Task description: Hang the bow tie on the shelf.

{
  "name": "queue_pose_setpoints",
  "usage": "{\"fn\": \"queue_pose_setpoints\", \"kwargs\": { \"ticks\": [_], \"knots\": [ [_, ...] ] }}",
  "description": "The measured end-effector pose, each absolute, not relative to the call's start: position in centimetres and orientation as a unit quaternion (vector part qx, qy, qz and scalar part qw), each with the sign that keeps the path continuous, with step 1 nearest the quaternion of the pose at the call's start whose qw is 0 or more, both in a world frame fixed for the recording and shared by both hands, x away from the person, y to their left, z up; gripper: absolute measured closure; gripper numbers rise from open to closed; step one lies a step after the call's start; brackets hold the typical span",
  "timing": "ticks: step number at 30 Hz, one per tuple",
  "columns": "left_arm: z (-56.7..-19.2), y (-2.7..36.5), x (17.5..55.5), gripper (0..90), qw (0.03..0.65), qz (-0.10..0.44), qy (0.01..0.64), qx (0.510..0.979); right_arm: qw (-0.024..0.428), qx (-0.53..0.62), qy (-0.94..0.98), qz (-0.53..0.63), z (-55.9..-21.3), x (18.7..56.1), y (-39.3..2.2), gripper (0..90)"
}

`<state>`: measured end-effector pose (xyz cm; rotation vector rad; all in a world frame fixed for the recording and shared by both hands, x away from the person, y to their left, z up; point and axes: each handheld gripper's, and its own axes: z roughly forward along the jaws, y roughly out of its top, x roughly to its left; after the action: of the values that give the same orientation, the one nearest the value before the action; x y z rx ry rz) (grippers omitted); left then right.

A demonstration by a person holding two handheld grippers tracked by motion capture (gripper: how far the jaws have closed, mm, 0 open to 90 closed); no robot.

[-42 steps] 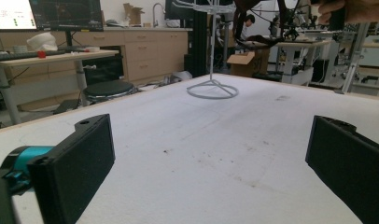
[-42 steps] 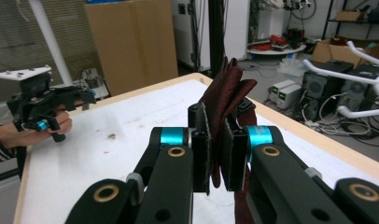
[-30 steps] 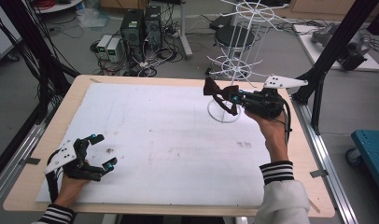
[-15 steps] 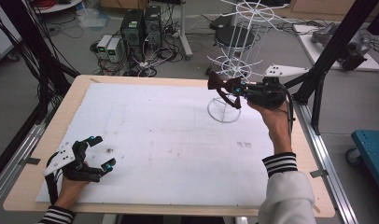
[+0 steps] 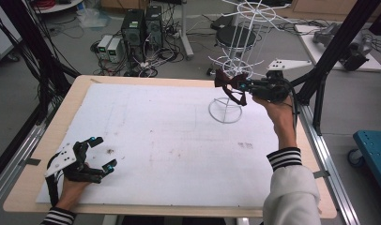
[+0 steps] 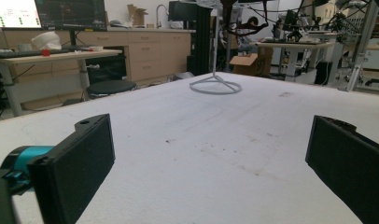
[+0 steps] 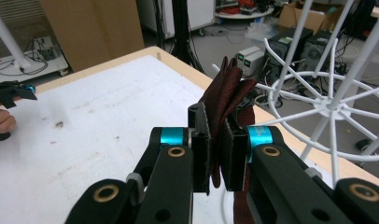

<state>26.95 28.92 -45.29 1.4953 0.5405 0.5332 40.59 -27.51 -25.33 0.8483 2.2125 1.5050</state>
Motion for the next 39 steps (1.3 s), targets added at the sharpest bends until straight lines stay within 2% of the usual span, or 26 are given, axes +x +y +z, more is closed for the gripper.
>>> {"fn": "queue_pose_setpoints", "kwargs": {
  "ticks": [24, 33, 37, 39],
  "knots": [
    [-45.3, 28.9, 26.9, 1.7, 0.668, 0.237, 0.239, 0.663, 0.167, 0.322, 0.781, 0.508, -25.6, 42.0, -28.1, 82.6],
    [-45.3, 28.9, 26.9, 1.7, 0.669, 0.237, 0.239, 0.663, 0.195, 0.337, 0.773, 0.500, -25.5, 41.8, -28.3, 71.5],
    [-45.3, 28.9, 26.9, 1.7, 0.668, 0.238, 0.237, 0.664, 0.218, 0.348, 0.764, 0.497, -25.4, 41.8, -28.3, 59.5],
    [-45.3, 28.9, 26.9, 1.7, 0.668, 0.238, 0.237, 0.664, 0.234, 0.354, 0.761, 0.491, -25.4, 41.7, -28.3, 50.3]
  ]
}}
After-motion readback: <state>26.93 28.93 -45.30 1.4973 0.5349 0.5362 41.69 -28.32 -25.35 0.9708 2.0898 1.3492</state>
